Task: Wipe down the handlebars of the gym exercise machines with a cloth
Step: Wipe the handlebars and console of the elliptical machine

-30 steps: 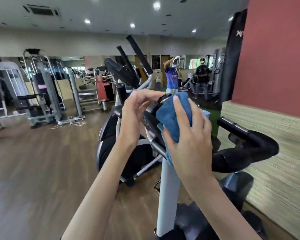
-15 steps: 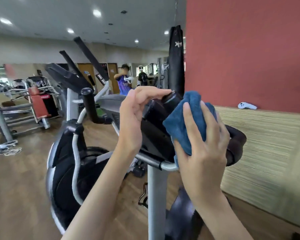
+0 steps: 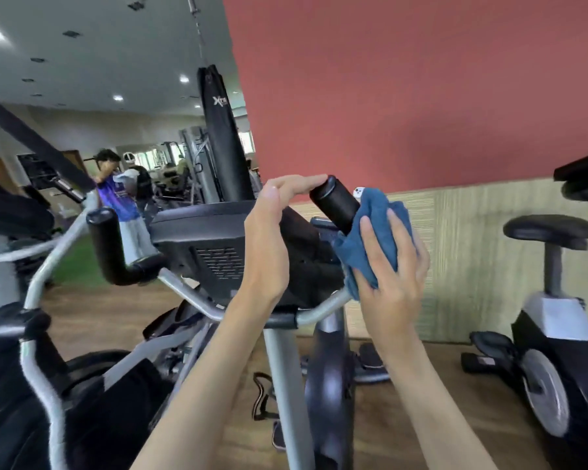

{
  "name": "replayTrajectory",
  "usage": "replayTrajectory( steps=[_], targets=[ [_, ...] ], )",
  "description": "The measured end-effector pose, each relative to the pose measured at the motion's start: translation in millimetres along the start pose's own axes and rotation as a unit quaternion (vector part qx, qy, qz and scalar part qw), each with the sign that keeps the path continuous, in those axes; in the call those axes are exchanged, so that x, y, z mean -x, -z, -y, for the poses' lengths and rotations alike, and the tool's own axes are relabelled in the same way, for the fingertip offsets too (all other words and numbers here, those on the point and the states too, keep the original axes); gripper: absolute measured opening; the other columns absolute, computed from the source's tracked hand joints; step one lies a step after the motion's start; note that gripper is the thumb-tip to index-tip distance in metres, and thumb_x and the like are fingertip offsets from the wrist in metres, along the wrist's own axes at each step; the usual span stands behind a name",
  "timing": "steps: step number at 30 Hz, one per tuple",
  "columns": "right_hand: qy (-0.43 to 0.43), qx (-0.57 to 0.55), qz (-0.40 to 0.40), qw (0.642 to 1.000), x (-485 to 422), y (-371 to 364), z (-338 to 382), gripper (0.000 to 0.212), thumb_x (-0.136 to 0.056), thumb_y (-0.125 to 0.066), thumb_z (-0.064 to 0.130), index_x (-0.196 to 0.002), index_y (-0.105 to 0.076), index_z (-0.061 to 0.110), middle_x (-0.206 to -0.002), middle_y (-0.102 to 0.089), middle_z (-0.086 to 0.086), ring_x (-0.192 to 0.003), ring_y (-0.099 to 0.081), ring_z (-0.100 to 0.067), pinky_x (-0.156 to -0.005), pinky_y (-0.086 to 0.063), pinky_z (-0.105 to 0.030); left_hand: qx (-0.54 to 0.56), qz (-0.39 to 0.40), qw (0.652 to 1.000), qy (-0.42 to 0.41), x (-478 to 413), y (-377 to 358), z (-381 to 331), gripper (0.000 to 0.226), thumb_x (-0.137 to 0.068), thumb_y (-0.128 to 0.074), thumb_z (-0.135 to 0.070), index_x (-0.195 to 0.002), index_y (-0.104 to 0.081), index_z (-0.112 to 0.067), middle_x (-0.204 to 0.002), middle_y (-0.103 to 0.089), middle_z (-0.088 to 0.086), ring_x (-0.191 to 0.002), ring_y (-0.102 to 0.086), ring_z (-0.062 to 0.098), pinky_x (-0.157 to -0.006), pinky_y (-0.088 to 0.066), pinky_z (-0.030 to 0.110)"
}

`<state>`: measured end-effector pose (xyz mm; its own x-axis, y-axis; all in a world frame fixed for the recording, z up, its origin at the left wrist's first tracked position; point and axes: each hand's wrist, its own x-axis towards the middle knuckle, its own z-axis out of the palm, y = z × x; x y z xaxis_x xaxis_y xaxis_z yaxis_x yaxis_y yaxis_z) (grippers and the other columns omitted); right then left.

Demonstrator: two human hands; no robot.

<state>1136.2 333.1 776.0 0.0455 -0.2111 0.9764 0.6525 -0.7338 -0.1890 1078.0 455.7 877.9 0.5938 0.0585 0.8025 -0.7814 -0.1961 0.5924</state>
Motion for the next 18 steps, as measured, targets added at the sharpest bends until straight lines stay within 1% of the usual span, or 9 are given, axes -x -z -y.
replayTrajectory(
  steps=[3,6,9,12,14,16,18],
  targets=[
    [-0.013,0.004,-0.011,1.000,10.3,0.9,-9.3,0.047,-0.089,-0.070,0.015,-0.131,-0.051,0.015,-0.138,-0.044,-0.012,-0.125,-0.046,-0.040,-0.105,-0.040,-0.048,0.005,0.007,1.000,0.001,3.0,-0.5,4.2,0.057,-0.095,-0.017,-0.041,-0.109,-0.068,-0.018,-0.108,-0.053,0.005,-0.113,-0.049,0.024,-0.106,-0.034,0.032],
    [-0.038,0.023,-0.019,0.999,-1.5,-4.4,6.1,0.046,-0.092,-0.066,0.023,-0.134,-0.049,0.015,-0.136,-0.051,-0.015,-0.127,-0.044,-0.042,-0.104,-0.039,-0.053,0.016,0.013,1.000,0.005,2.9,0.5,5.3,0.055,-0.097,-0.019,-0.039,-0.110,-0.068,-0.018,-0.112,-0.053,0.004,-0.115,-0.049,0.020,-0.105,-0.034,0.029],
    [-0.037,0.038,-0.030,0.998,-23.6,-13.2,26.7,0.046,-0.094,-0.064,0.026,-0.136,-0.047,0.020,-0.137,-0.052,-0.012,-0.129,-0.043,-0.037,-0.106,-0.038,-0.051,0.012,0.019,1.000,0.002,2.1,2.5,5.7,0.051,-0.102,-0.018,-0.023,-0.111,-0.067,-0.015,-0.119,-0.055,0.010,-0.118,-0.050,0.016,-0.107,-0.034,0.028],
    [-0.022,0.052,-0.028,0.998,-37.8,-21.8,37.1,0.050,-0.094,-0.065,0.027,-0.139,-0.042,0.024,-0.142,-0.047,-0.009,-0.131,-0.041,-0.038,-0.109,-0.035,-0.049,0.020,0.019,1.000,0.002,1.6,3.3,4.5,0.049,-0.102,-0.018,-0.014,-0.112,-0.066,-0.013,-0.120,-0.057,0.012,-0.117,-0.052,0.015,-0.104,-0.038,0.026],
    [-0.008,0.070,-0.014,0.997,-34.6,-22.2,33.8,0.056,-0.092,-0.067,0.025,-0.141,-0.039,0.025,-0.145,-0.044,-0.008,-0.133,-0.039,-0.039,-0.110,-0.035,-0.047,0.018,0.013,1.000,-0.004,1.8,2.4,4.9,0.049,-0.101,-0.019,-0.019,-0.112,-0.067,-0.014,-0.118,-0.058,0.003,-0.115,-0.052,0.010,-0.101,-0.037,0.021],
    [0.006,0.074,-0.001,0.997,-25.2,-17.6,23.8,0.059,-0.091,-0.069,0.022,-0.141,-0.038,0.026,-0.146,-0.038,-0.005,-0.134,-0.036,-0.037,-0.109,-0.038,-0.044,-0.019,0.003,0.999,-0.034,6.5,-2.1,7.4,0.048,-0.101,-0.020,-0.025,-0.116,-0.064,-0.017,-0.116,-0.054,-0.009,-0.116,-0.049,0.004,-0.101,-0.033,0.017],
    [0.024,0.066,-0.004,0.998,-13.1,-11.5,8.2,0.056,-0.091,-0.067,0.021,-0.139,-0.039,0.024,-0.145,-0.034,-0.005,-0.133,-0.037,-0.037,-0.109,-0.038,-0.043,-0.084,-0.008,0.993,-0.086,14.2,-8.5,14.6,0.043,-0.102,-0.023,-0.019,-0.127,-0.057,-0.013,-0.123,-0.048,-0.014,-0.122,-0.043,0.000,-0.106,-0.029,0.018]
  ],
)
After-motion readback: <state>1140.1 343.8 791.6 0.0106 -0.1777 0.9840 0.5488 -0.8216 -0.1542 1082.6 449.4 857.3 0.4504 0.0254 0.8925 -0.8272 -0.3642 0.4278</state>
